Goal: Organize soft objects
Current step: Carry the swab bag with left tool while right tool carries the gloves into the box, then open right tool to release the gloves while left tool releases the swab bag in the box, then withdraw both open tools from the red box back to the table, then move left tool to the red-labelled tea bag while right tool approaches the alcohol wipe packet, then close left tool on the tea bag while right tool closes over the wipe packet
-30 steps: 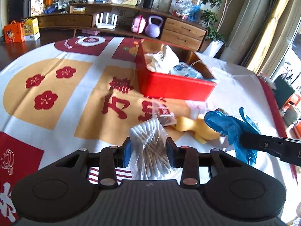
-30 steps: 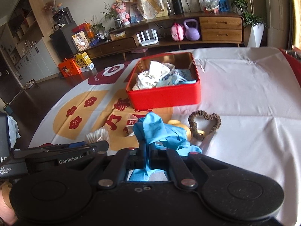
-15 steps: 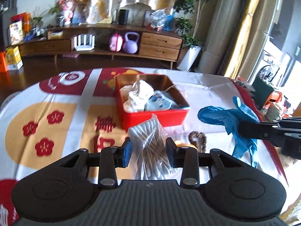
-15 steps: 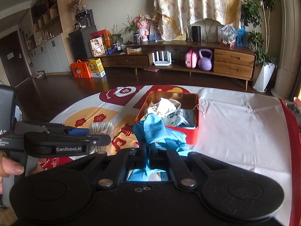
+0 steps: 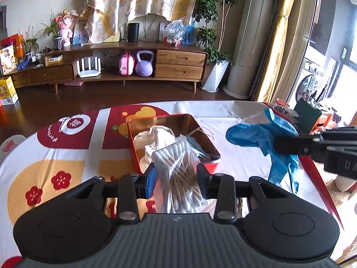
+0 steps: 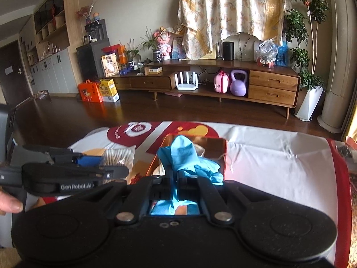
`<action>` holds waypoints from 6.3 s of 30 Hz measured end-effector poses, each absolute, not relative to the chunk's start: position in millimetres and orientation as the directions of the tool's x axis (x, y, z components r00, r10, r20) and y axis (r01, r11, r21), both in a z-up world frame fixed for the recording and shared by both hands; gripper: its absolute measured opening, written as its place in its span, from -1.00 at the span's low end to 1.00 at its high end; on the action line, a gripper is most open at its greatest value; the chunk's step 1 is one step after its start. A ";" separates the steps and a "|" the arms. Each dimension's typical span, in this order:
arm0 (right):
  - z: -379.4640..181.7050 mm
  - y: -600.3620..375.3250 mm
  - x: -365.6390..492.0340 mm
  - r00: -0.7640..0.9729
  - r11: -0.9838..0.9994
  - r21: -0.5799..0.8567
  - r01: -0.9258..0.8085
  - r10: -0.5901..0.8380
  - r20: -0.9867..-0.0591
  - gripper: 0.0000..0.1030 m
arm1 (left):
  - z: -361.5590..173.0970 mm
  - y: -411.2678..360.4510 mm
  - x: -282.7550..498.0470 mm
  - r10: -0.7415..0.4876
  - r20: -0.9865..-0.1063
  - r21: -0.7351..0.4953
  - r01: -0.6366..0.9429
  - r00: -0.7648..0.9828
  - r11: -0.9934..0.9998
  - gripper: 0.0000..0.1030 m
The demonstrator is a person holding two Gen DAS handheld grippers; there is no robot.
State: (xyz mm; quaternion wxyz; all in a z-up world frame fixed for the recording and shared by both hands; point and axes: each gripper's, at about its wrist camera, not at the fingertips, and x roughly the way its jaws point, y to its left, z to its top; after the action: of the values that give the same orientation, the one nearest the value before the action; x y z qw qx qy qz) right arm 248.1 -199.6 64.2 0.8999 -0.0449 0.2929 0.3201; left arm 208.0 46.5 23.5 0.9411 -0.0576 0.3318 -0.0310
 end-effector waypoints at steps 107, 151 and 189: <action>23.7 -239.0 203.4 0.642 0.840 0.145 -0.522 0.499 -0.583 0.71 | 7.9 13.5 183.0 -0.078 -0.653 -0.084 0.030 0.753 0.996 0.55; -118.3 -254.6 227.7 0.543 0.873 0.106 -0.477 0.387 -0.745 0.68 | -114.0 41.9 211.9 0.020 -0.725 -0.094 -0.128 0.689 0.987 0.98; -121.9 -248.3 230.1 0.621 0.897 0.014 -0.441 0.317 -0.717 -0.22 | -135.3 55.5 232.4 -0.036 -0.747 -0.183 -0.154 0.664 0.971 -0.42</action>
State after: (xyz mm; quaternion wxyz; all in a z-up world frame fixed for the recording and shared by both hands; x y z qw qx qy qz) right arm 230.1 -248.3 -121.9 0.8965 -0.0818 0.3806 0.2115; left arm 232.4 55.5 -135.3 0.9048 -0.1159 0.4084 0.0326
